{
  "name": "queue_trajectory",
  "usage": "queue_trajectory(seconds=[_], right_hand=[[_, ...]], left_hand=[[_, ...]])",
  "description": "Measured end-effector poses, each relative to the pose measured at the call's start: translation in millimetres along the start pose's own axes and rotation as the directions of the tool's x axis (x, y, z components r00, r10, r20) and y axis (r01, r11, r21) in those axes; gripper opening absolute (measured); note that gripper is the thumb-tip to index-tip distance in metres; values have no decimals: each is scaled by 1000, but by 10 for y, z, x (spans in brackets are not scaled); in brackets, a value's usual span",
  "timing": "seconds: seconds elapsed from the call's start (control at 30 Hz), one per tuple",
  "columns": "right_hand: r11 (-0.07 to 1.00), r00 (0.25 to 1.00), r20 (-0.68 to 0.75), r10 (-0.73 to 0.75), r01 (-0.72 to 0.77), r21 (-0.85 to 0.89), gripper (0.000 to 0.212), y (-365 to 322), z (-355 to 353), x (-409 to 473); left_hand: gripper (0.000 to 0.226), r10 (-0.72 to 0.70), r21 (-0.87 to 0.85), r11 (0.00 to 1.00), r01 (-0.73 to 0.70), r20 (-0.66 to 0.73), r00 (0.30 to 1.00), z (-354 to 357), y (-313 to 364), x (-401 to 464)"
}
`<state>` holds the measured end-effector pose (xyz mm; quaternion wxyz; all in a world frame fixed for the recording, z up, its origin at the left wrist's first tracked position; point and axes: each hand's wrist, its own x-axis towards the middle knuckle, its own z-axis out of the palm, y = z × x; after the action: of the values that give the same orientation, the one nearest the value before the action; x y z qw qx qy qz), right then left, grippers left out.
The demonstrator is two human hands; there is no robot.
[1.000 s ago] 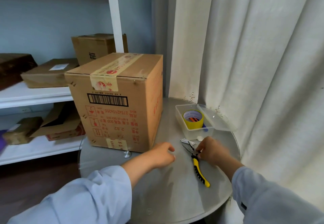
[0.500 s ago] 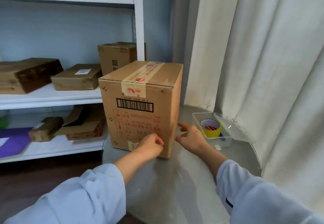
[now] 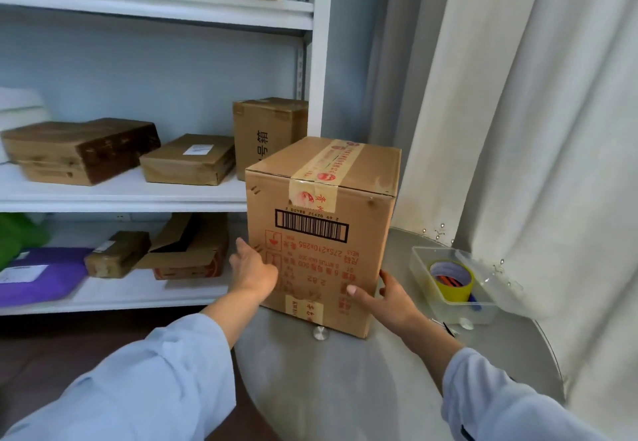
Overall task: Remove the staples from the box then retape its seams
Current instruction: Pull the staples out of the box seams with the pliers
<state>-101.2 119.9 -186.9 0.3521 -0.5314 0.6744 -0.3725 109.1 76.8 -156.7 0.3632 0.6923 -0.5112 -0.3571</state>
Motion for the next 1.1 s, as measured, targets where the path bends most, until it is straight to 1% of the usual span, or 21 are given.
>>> queue_trajectory(seconds=[0.07, 0.2, 0.27, 0.33, 0.4, 0.5, 0.57, 0.63, 0.73, 0.8, 0.87, 0.9, 0.97, 1.1], right_hand=[[1000, 1000, 21, 23, -23, 7, 69, 42, 21, 2], [994, 990, 95, 104, -107, 21, 53, 153, 109, 13], [992, 989, 84, 122, -125, 32, 52, 257, 197, 33], [986, 989, 64, 131, -136, 94, 51, 335, 256, 46], [983, 989, 74, 128, -137, 126, 47, 337, 276, 21], [988, 991, 70, 114, -121, 98, 51, 310, 257, -13], [990, 993, 42, 112, -115, 87, 52, 300, 232, -28], [990, 994, 13, 110, -111, 89, 52, 273, 219, -45], [986, 995, -18, 94, -90, 138, 41, 146, 166, -63], [988, 997, -49, 66, -58, 144, 42, 39, 97, -48], [996, 992, -121, 15, -4, 90, 46, -77, 10, -31], [999, 986, -168, -10, 16, 37, 46, -127, -38, -23], [998, 971, -232, -55, 46, -44, 46, -201, -130, -38], [992, 946, -309, -98, 67, -108, 44, -318, -314, -112]], left_hand=[[68, 10, 3, 1000, -10, 29, 1000, 10, -51, 62], [51, 21, -20, 1000, -20, 65, 998, -3, -140, 106], [49, 7, -34, 999, -3, 117, 993, 1, -191, 76], [50, -27, -56, 998, 36, 151, 988, 20, -255, 69], [49, -59, -85, 994, 70, 133, 989, 24, -287, 95], [39, -96, -148, 983, 109, 91, 991, 20, -264, 93], [33, -92, -166, 981, 103, 74, 993, 33, -271, 61], [32, -67, -176, 982, 74, 41, 997, 35, -268, 22], [34, -15, -182, 983, 7, -43, 999, -21, -199, -57], [38, 46, -163, 985, -61, -91, 995, -70, -112, -97], [45, 123, -128, 982, -140, -132, 984, -125, 3, -141], [47, 150, -112, 980, -167, -144, 978, -143, 60, -154], [52, 180, -94, 976, -198, -172, 969, -196, 171, -219], [53, 219, -133, 960, -247, -199, 955, -295, 299, -358]])
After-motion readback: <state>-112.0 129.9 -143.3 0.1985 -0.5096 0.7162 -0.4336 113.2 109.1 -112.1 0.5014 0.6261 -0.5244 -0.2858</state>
